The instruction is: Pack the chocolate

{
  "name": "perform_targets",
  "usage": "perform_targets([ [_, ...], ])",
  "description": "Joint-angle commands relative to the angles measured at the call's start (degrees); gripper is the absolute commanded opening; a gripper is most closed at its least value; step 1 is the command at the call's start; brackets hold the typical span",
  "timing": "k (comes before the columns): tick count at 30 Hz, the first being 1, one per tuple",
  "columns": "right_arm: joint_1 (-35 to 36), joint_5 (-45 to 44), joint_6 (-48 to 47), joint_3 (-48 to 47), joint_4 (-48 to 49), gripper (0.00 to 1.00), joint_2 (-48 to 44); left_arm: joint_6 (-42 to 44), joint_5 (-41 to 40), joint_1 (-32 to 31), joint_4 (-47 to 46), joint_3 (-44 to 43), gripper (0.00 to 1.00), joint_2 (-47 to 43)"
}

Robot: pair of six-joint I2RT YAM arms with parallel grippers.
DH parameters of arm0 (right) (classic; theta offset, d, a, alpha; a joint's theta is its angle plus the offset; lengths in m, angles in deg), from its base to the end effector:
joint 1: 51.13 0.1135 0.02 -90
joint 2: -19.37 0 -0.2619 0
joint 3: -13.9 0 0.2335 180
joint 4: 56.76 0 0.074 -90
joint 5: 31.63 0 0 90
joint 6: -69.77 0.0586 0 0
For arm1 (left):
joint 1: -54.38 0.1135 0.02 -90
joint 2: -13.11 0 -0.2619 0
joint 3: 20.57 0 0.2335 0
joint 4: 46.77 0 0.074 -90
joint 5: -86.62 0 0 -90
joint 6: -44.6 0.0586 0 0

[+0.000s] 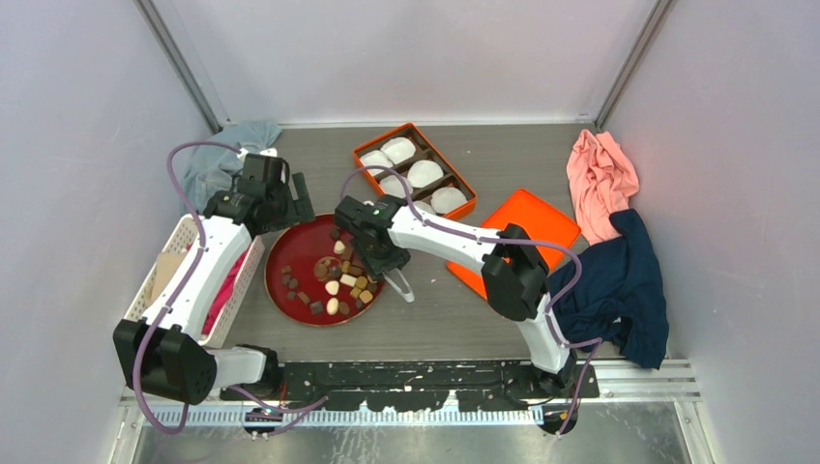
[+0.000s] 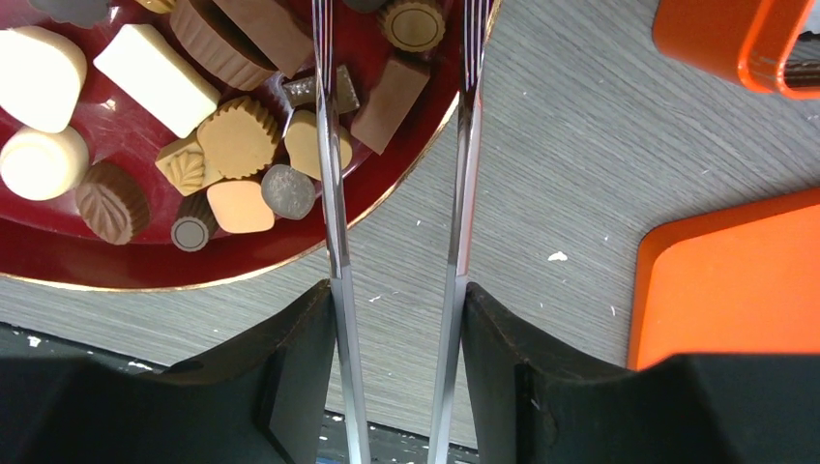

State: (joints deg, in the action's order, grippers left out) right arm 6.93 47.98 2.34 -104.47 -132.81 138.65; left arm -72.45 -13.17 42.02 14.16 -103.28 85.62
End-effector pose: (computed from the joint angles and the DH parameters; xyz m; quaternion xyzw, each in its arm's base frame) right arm 0.2265 0.3434 0.2100 -0.2918 0.9455 0.0046 0.1444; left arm 0.2507 -0.0447 0.3026 -0.1484 0.9271 -0.0372 0.3423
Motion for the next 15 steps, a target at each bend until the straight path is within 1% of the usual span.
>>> perform_targets([
  [1,0.37,-0.64,-1.42,-4.22,-1.67,0.54,-1.94,-0.68,0.40,0.09,-1.81,0.13,0.84,-1.49],
  [15,0.32,0.81,-3.22,-6.52,-2.66,0.53,1.86,-0.68,0.73,0.09,-2.14,0.31,0.84,-1.49],
])
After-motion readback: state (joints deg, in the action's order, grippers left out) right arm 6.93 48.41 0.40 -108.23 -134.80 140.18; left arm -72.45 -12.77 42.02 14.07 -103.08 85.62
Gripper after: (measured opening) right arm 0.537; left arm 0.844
